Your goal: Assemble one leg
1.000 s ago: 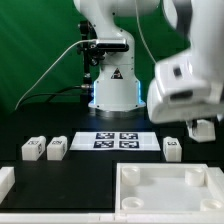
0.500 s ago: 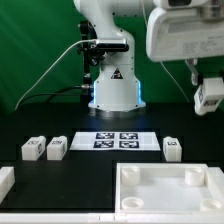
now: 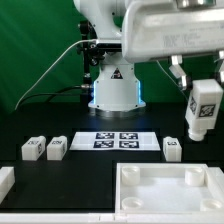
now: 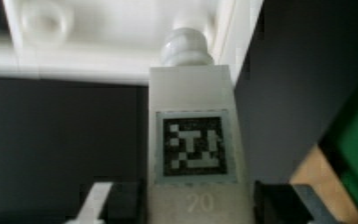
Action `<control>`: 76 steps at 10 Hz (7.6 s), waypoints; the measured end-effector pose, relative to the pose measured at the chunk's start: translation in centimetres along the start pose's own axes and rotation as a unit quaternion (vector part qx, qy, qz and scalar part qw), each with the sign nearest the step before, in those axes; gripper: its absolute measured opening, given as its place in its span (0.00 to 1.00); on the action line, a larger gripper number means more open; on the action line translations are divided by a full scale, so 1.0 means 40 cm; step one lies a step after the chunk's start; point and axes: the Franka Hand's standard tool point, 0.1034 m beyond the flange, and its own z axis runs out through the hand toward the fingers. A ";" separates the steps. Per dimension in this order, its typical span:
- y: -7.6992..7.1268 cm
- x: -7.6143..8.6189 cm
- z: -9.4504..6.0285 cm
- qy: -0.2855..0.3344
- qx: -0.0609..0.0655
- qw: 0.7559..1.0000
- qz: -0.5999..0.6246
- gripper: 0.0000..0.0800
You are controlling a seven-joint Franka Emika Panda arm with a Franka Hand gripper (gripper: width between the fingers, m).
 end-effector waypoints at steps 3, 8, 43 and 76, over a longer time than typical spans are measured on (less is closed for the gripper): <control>0.003 -0.015 0.021 0.090 -0.002 0.996 0.000 0.36; -0.019 -0.103 0.109 0.061 0.003 0.998 0.000 0.36; -0.049 -0.164 0.229 -0.239 0.047 0.969 0.030 0.81; -0.020 -0.177 0.266 -0.269 0.017 0.928 0.258 0.81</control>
Offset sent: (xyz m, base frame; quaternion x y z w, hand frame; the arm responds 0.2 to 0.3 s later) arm 0.0000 0.0000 0.0000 0.0000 0.0000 0.0000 1.0000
